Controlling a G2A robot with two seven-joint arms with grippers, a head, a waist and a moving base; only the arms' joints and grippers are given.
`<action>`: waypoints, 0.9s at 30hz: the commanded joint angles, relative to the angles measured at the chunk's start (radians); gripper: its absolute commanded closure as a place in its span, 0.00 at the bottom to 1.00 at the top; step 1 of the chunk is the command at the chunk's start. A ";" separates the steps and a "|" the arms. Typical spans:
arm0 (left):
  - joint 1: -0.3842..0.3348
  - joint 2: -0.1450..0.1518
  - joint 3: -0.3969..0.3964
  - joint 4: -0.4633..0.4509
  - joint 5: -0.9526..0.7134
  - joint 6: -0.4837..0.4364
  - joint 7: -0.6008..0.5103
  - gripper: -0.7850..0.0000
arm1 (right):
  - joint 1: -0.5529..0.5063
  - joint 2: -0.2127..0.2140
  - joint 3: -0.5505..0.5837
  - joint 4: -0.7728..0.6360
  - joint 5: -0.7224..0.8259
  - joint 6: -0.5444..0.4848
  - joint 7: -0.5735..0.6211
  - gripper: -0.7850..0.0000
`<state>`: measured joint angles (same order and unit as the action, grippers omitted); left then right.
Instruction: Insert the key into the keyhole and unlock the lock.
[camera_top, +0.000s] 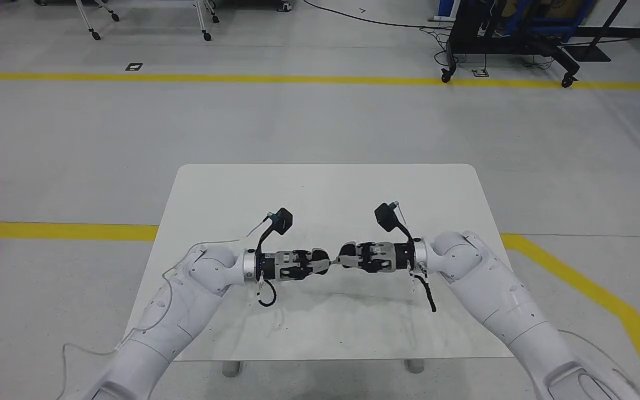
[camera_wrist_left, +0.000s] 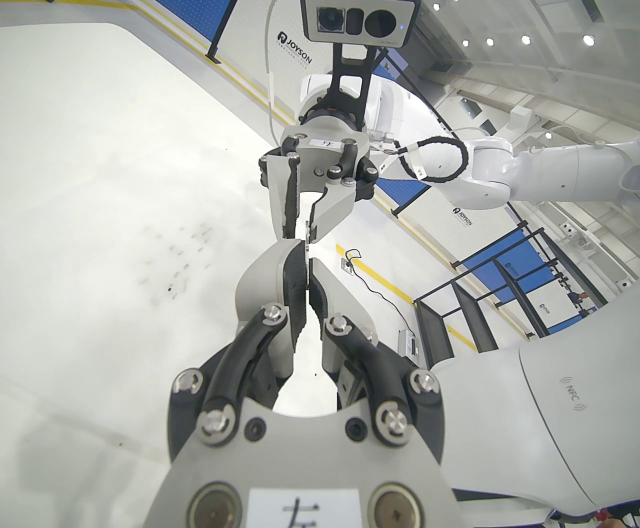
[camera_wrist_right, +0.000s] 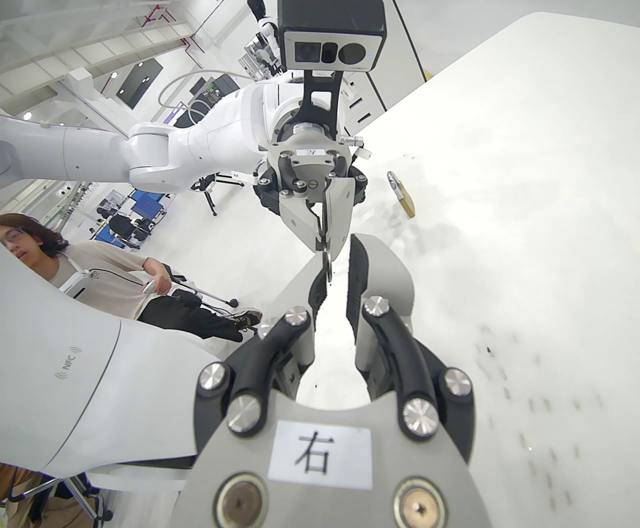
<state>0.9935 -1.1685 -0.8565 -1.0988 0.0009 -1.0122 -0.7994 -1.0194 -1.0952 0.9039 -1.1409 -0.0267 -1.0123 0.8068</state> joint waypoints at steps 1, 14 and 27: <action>-0.001 0.001 0.003 0.000 -0.002 0.000 0.000 1.00 | -0.001 0.002 -0.002 -0.005 -0.002 0.000 0.000 1.00; -0.005 0.005 0.014 -0.006 0.017 0.000 0.031 0.52 | -0.001 0.011 -0.020 -0.016 0.016 0.000 -0.004 1.00; 0.071 0.034 -0.120 -0.103 0.017 0.000 0.245 0.00 | -0.049 0.030 0.046 -0.032 0.071 0.000 -0.111 1.00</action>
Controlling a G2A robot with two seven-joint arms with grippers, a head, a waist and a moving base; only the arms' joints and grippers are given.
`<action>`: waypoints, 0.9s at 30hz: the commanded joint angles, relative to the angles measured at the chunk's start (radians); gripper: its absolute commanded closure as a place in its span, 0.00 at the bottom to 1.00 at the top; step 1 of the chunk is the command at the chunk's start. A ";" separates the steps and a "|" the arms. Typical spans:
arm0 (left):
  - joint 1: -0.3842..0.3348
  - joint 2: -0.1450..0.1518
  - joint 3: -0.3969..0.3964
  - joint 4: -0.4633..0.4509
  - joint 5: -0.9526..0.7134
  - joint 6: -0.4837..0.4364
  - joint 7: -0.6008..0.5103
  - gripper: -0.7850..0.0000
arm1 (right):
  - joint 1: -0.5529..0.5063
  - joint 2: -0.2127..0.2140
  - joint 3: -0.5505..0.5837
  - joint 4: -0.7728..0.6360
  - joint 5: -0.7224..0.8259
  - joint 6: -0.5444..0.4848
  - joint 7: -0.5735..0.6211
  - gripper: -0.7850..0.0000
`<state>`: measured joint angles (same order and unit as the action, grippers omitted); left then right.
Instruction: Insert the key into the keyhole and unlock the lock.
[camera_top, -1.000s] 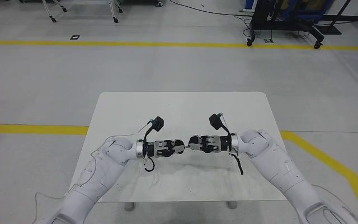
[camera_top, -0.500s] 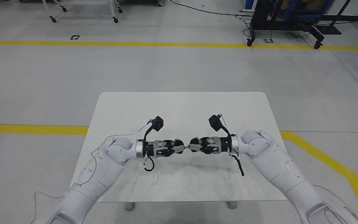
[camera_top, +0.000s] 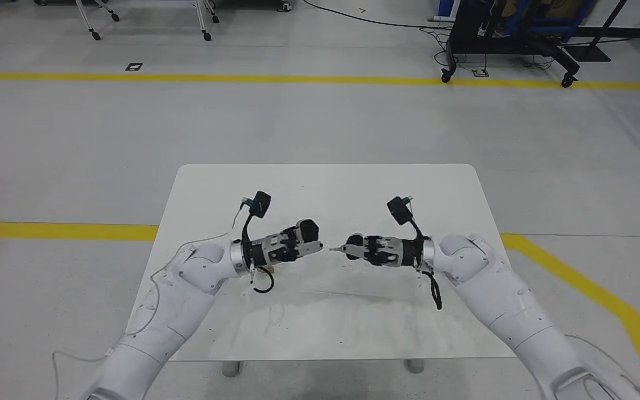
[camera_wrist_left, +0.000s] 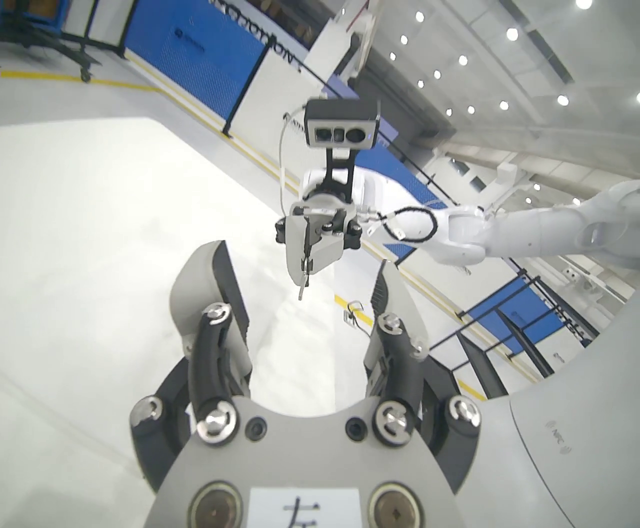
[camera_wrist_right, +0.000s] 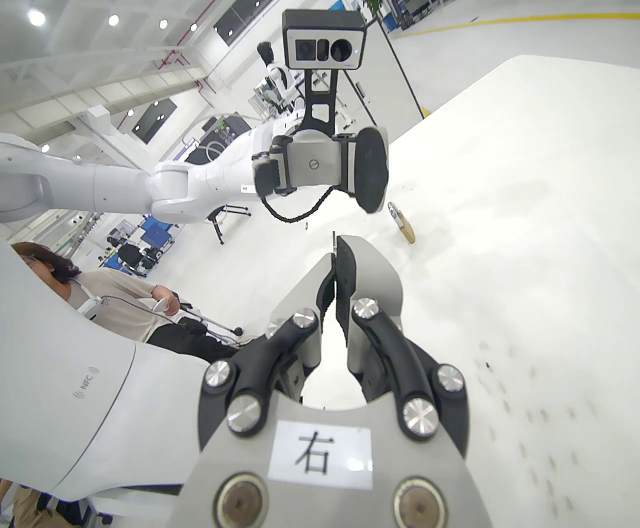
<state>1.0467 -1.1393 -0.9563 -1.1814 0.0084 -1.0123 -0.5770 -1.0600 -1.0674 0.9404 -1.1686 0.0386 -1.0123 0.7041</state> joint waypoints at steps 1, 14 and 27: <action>0.038 0.011 -0.048 -0.039 0.017 0.000 0.051 0.00 | -0.019 0.006 0.024 -0.010 0.017 0.000 -0.023 1.00; 0.061 0.017 -0.077 -0.119 0.160 0.057 0.087 0.00 | -0.080 0.017 0.082 -0.060 0.110 0.000 -0.056 1.00; 0.283 0.092 -0.370 -0.476 1.001 0.000 0.163 0.00 | -0.080 0.017 0.082 -0.060 0.110 0.000 -0.056 1.00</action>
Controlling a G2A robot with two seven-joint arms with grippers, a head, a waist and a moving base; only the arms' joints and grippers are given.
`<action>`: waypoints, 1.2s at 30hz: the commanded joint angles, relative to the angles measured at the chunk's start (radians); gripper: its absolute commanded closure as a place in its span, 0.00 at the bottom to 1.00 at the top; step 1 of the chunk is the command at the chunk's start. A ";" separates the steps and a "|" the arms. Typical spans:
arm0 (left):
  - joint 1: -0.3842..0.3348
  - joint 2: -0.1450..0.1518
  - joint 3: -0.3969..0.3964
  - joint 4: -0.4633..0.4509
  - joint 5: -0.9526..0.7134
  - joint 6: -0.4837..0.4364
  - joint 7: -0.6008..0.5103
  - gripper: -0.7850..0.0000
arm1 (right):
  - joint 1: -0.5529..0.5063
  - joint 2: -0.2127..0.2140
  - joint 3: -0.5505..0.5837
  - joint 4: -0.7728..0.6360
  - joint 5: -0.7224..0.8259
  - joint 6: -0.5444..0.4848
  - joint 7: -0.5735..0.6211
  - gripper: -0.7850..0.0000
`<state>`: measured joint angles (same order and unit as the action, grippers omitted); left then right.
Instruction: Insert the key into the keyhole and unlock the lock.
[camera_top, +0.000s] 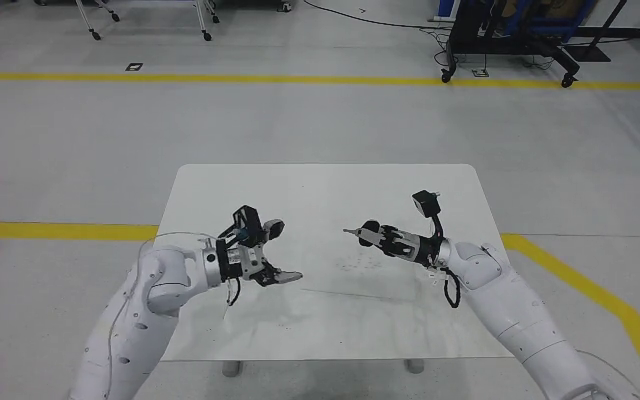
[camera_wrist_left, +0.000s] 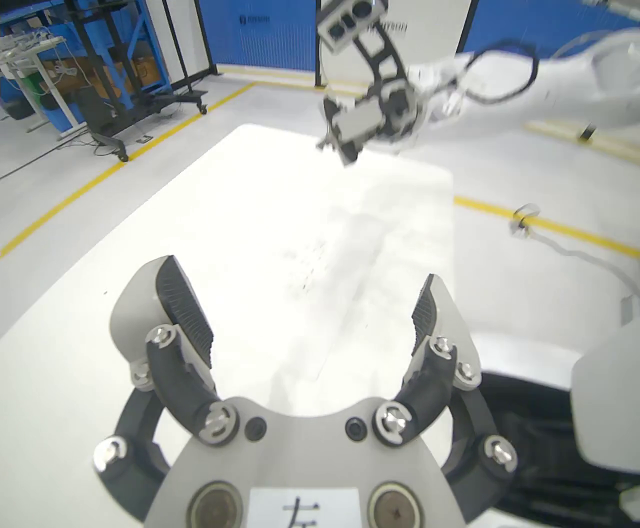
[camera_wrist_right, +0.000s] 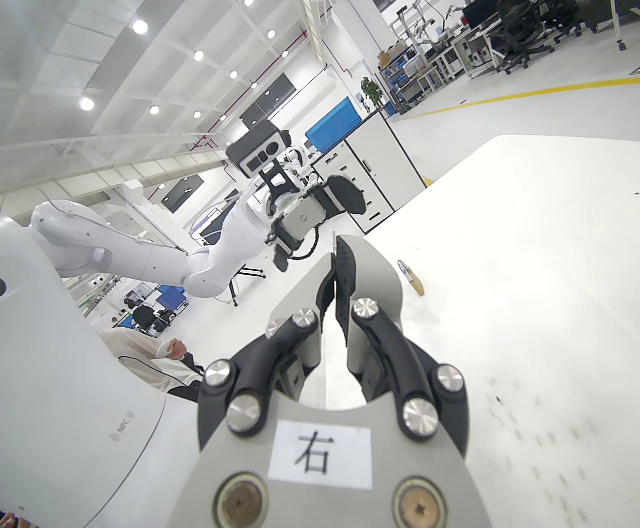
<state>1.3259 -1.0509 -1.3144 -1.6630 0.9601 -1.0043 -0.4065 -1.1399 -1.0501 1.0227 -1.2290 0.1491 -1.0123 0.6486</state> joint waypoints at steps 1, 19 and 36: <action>0.007 0.008 -0.008 0.008 0.063 -0.008 -0.013 0.00 | 0.000 0.000 0.000 0.000 0.000 0.000 0.000 1.00; -0.118 0.061 0.083 0.300 0.087 -0.008 0.019 0.35 | 0.000 0.000 0.000 0.000 0.000 0.000 0.000 1.00; -0.259 0.052 0.254 0.444 0.060 -0.008 -0.061 0.56 | 0.000 0.000 0.000 0.000 0.000 0.000 0.000 1.00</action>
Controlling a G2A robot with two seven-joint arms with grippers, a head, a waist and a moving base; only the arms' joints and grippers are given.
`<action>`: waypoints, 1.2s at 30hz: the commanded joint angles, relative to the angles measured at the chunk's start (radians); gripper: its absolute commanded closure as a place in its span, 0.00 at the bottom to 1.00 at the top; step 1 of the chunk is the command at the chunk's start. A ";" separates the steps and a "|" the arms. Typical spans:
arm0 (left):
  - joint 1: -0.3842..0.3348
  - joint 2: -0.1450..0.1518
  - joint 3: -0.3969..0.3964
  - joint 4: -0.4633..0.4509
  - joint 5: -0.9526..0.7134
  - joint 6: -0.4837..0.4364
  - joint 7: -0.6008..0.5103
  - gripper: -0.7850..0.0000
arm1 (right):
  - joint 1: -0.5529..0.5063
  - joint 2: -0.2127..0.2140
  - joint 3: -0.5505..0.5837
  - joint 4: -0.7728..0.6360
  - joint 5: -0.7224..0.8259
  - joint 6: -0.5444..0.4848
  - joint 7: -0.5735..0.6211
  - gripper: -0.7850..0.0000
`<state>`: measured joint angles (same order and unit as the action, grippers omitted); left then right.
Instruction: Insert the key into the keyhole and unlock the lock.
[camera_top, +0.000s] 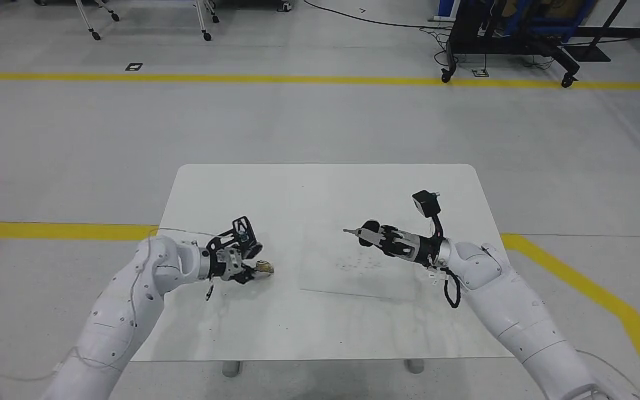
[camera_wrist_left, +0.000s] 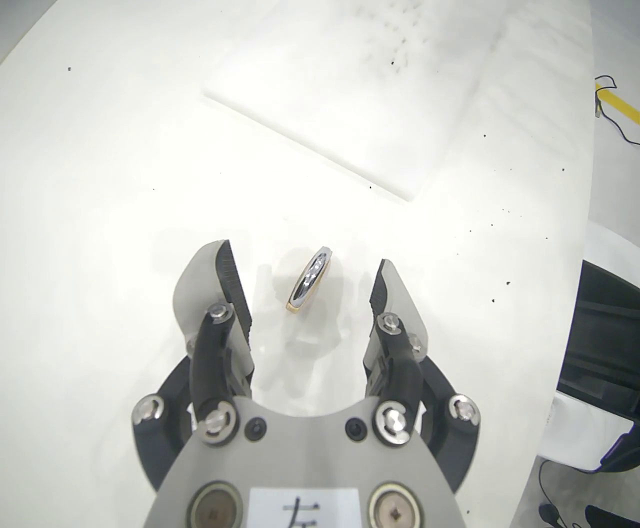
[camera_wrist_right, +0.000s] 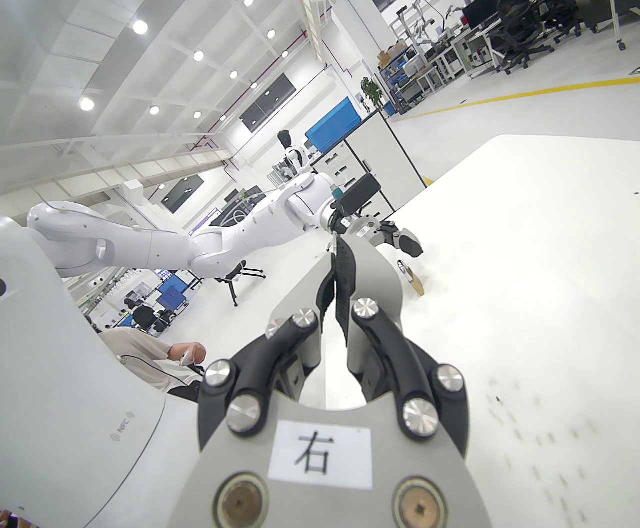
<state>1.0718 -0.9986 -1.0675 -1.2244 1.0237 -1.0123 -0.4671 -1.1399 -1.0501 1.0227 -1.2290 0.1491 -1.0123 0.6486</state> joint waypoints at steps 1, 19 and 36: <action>-0.008 0.000 0.010 0.008 -0.005 0.000 -0.002 0.59 | 0.000 0.000 0.000 0.000 0.000 0.000 0.000 1.00; -0.074 0.001 0.106 0.077 -0.053 0.000 -0.014 1.00 | 0.000 0.000 0.000 0.000 0.000 0.000 0.000 1.00; -0.055 -0.001 0.095 0.061 -0.165 0.000 0.120 1.00 | 0.000 0.000 0.000 0.000 0.000 0.000 0.000 1.00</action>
<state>0.9988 -0.9974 -0.9717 -1.1557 0.9524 -0.9954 -0.4160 -1.1399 -1.0501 1.0227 -1.2290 0.1491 -1.0123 0.6486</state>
